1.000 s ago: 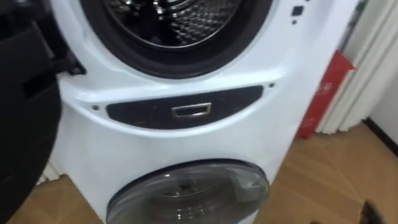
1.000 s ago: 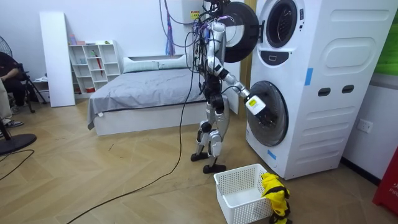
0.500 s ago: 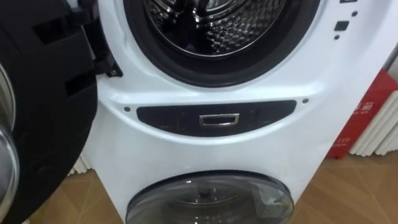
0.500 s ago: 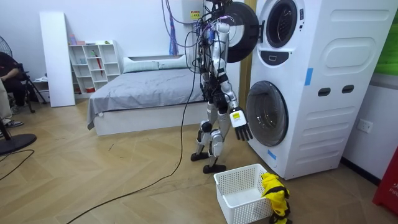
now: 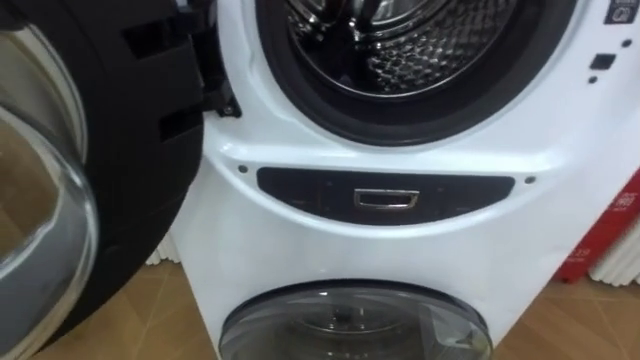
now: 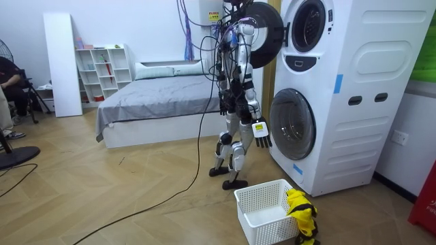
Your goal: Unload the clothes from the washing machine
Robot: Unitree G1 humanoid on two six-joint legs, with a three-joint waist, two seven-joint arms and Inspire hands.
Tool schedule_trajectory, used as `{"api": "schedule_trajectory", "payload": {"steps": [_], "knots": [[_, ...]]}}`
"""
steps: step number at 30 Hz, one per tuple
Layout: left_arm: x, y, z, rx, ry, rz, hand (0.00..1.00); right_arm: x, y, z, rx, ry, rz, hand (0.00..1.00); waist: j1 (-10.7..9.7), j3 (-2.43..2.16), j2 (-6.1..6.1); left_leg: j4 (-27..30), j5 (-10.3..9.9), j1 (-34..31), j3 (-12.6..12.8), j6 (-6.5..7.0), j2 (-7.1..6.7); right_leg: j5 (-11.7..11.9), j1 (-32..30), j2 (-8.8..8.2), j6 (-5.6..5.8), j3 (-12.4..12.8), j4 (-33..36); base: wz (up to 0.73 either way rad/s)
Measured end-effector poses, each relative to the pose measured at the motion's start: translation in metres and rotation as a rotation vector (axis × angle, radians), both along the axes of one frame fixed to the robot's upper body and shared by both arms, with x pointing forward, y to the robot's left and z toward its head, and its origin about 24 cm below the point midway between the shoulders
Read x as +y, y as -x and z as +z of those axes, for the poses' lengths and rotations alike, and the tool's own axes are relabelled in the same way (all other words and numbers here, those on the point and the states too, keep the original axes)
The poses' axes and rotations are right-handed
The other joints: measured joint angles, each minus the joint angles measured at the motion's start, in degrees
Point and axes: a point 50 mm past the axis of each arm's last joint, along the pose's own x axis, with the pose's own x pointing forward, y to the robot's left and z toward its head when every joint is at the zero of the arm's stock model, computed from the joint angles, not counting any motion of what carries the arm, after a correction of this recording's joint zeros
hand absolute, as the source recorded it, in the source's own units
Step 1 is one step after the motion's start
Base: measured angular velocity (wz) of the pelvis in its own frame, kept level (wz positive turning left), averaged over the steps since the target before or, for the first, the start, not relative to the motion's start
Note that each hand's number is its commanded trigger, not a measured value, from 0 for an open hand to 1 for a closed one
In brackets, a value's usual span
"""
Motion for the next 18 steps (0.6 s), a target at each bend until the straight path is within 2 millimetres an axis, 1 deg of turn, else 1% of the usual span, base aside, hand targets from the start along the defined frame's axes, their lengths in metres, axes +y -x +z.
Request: {"api": "schedule_trajectory", "payload": {"steps": [1, 6, 8, 13, 18], "knots": [[-0.0008, 0.0008, -0.0003, 0.005, 0.005, -0.008, 0.00, 0.0018, 0.0008, -0.0006, 0.004, -0.008, 0.010, 0.00, 0.1, -0.02, 0.05, 0.1, 0.0, -0.3, -0.4, 0.00, -0.14, -0.1, 0.0, -0.17, 0.09, -0.3, 0.0, 0.23], [-0.0028, 0.0042, -0.0017, 0.043, 0.002, -0.057, 0.00, 0.0043, 0.0001, -0.0015, 0.024, -0.004, 0.086, 0.00, 1.0, -0.03, 0.24, 0.2, 0.0, -0.6, -0.6, 0.01, -0.33, -0.2, -0.1, -0.41, 0.25, -0.8, -0.1, 0.05], [-0.0036, 0.0043, -0.0021, 0.047, 0.004, -0.057, 0.00, 0.0042, -0.0002, -0.0020, 0.038, 0.002, 0.099, 0.00, 1.0, -0.02, 0.24, 0.2, 0.0, -0.6, -0.7, 0.01, -0.35, -0.2, -0.1, -0.43, 0.29, -0.9, -0.2, 0.02], [-0.0034, 0.0061, -0.0023, 0.067, 0.002, -0.060, 0.00, 0.0050, 0.0030, -0.0023, 0.041, -0.004, 0.070, 0.00, 0.5, -0.01, 0.40, 0.2, 0.0, -0.6, -2.1, 0.01, -0.44, -0.2, 0.7, -0.45, 0.30, -1.6, -1.0, 0.10], [-0.0036, 0.0081, -0.0025, 0.086, -0.001, -0.061, 0.00, 0.0049, 0.0019, -0.0023, 0.045, 0.006, 0.089, 0.00, 0.9, 0.01, 0.35, 0.2, 0.0, -0.4, -1.7, 0.01, -0.37, -0.4, 0.7, -0.30, 0.20, -1.2, -0.9, -0.03]]}}
